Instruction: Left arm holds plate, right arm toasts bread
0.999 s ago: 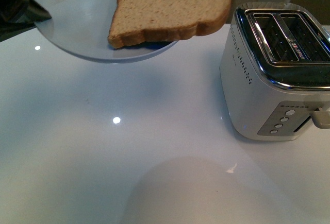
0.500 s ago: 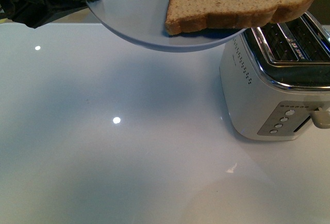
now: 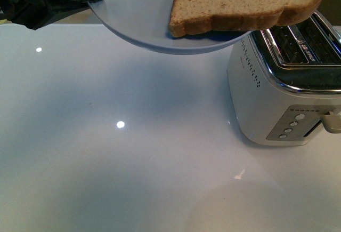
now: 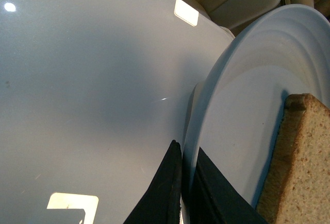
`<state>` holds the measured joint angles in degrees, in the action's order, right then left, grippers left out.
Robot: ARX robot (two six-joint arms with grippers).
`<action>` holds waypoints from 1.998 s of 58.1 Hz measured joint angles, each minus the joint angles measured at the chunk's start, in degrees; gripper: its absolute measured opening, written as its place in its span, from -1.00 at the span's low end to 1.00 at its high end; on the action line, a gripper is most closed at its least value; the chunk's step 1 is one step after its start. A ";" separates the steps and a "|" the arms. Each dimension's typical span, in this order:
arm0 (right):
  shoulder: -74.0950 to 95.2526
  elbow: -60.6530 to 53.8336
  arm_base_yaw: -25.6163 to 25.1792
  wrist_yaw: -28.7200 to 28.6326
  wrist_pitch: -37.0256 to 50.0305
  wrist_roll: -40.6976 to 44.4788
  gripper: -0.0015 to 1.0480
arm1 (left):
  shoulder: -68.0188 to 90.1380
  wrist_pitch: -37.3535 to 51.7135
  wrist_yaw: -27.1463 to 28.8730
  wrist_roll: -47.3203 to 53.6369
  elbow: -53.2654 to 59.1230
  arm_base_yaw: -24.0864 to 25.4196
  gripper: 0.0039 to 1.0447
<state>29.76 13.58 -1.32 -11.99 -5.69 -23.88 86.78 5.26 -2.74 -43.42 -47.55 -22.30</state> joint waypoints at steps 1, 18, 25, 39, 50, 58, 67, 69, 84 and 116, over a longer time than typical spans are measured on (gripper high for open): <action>1.09 0.35 0.22 -0.48 0.81 -0.52 0.83 | 0.00 0.00 0.00 0.00 0.00 0.00 -0.95; 36.28 11.52 11.28 -5.05 27.58 -12.57 0.83 | 0.00 -0.04 -0.28 -0.48 -0.04 0.13 -0.95; 44.76 14.43 13.35 -6.45 33.42 -17.14 0.83 | 0.00 -0.42 -0.39 -0.48 -0.22 0.50 -0.95; 50.14 18.23 16.44 -6.36 36.57 -21.57 0.44 | -0.02 -0.57 -0.46 -0.61 -0.26 0.59 -0.95; 50.34 18.47 17.00 -5.92 36.59 -22.05 -0.26 | -0.07 -0.57 -0.48 -0.85 -0.26 0.59 -0.95; 49.53 18.47 16.48 -6.80 37.29 -23.12 -0.75 | -0.17 -0.57 -0.68 -1.01 -0.26 0.57 -0.95; 47.74 18.47 15.26 -7.56 37.51 -23.71 -0.94 | -0.37 -0.57 -0.72 -1.18 -0.26 0.57 -0.95; 46.86 18.49 14.69 -7.63 37.44 -23.76 -0.94 | -0.44 -0.57 -0.72 -1.29 -0.26 0.57 -0.95; 39.04 25.97 7.69 -3.17 30.56 -19.56 -0.94 | -0.68 -0.57 -0.85 -1.49 -0.26 0.59 -0.95; 54.07 30.86 12.04 16.85 28.85 22.86 -0.94 | -0.70 -0.57 -0.90 -1.49 -0.26 0.57 -0.95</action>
<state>83.83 44.45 10.72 4.86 23.16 -1.02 86.08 4.69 -3.64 -44.91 -47.81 -21.74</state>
